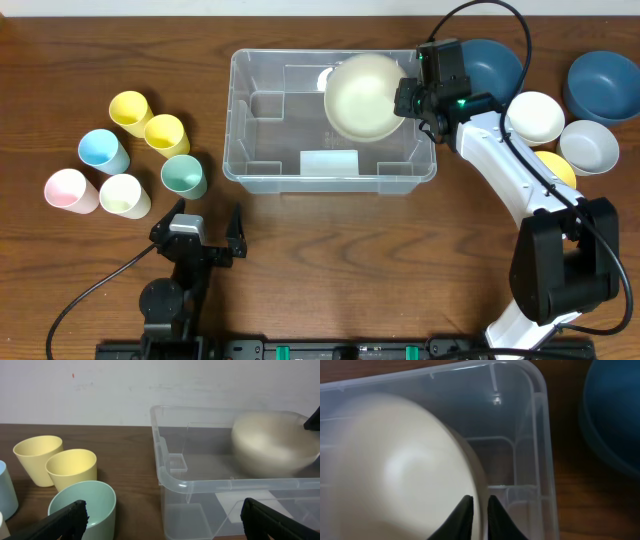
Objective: Pack container
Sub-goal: 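Lower the cream bowl into the bin and open the right gripper, then move the right gripper to the dark teal bowl and grasp its rim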
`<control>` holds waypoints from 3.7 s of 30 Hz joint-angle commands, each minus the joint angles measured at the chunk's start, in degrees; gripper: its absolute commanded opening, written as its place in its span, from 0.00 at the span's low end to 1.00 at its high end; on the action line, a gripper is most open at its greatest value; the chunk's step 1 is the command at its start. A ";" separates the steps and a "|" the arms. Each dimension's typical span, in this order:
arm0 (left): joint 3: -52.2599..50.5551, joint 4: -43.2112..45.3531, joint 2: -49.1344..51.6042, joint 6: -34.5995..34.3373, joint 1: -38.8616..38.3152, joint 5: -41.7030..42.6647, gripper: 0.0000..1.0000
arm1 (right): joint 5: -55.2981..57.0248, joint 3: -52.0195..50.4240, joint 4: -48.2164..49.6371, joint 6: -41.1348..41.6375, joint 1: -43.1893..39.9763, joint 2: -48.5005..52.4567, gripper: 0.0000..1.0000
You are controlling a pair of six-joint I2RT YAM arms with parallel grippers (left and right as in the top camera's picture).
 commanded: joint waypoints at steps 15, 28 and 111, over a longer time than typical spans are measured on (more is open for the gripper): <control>-1.03 -1.88 -0.33 0.98 0.24 0.83 0.98 | -0.72 1.62 -0.90 -2.75 1.03 -0.09 0.27; -1.03 -1.88 -0.33 0.98 0.24 0.83 0.98 | -2.97 3.87 -3.37 -8.44 9.88 0.96 0.28; -1.03 -1.88 -0.33 0.98 0.24 0.81 0.98 | 10.58 3.87 4.94 -11.45 4.59 10.88 0.21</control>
